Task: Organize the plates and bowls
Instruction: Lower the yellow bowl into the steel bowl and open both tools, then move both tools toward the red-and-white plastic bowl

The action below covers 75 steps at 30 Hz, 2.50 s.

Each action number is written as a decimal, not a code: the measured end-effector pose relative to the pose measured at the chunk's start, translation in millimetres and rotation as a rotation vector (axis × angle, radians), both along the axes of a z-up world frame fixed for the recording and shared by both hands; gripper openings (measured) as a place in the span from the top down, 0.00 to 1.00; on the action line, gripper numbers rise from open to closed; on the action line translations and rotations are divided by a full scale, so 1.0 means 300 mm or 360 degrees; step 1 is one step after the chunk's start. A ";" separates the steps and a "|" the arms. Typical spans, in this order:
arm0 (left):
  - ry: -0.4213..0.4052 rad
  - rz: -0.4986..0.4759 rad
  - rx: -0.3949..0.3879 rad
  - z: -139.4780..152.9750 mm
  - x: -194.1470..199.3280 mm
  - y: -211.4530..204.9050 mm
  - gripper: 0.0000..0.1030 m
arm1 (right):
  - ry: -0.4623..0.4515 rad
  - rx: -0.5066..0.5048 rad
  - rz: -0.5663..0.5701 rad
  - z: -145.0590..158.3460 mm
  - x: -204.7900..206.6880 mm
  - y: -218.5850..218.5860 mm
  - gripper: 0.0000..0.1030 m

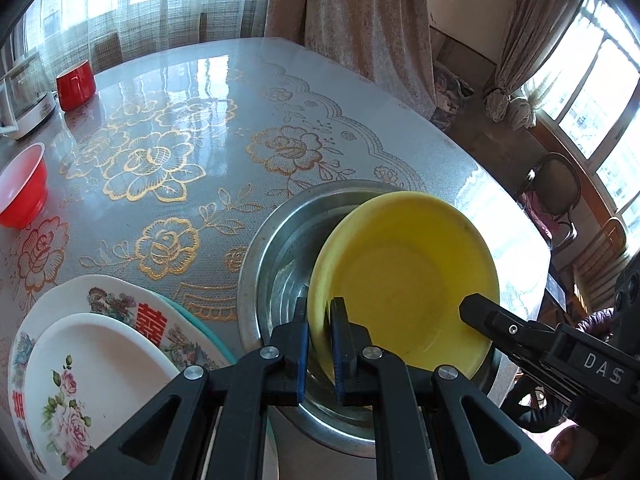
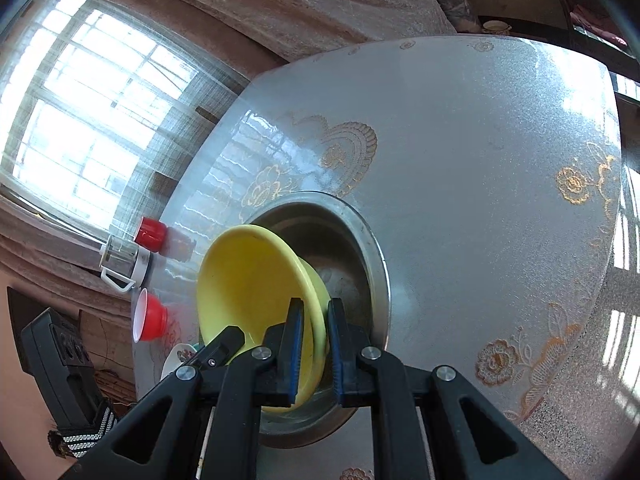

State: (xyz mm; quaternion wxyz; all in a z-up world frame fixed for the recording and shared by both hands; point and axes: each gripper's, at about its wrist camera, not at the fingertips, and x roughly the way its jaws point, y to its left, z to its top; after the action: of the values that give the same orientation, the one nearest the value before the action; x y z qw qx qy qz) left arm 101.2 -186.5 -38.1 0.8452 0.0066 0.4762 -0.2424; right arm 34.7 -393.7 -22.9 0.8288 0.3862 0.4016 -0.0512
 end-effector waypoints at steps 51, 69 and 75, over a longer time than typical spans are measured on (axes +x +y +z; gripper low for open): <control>-0.0096 0.0018 0.0072 0.040 0.041 -0.028 0.78 | 0.0022 -0.0391 0.0086 0.038 0.044 0.040 0.73; -0.0206 0.0373 -0.0076 0.155 0.004 0.343 0.28 | -0.0125 -0.0408 0.0128 0.135 -0.002 0.124 0.72; -0.0184 0.0614 -0.0120 0.142 0.045 0.570 0.27 | -0.0147 -0.0445 0.0240 0.165 0.042 0.214 0.72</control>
State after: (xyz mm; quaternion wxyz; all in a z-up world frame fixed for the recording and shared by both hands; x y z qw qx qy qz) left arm 114.6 -15.6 4.4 0.9016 -0.1026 0.4098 -0.0929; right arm 47.4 -329.5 26.6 0.8936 0.2379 0.3797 -0.0264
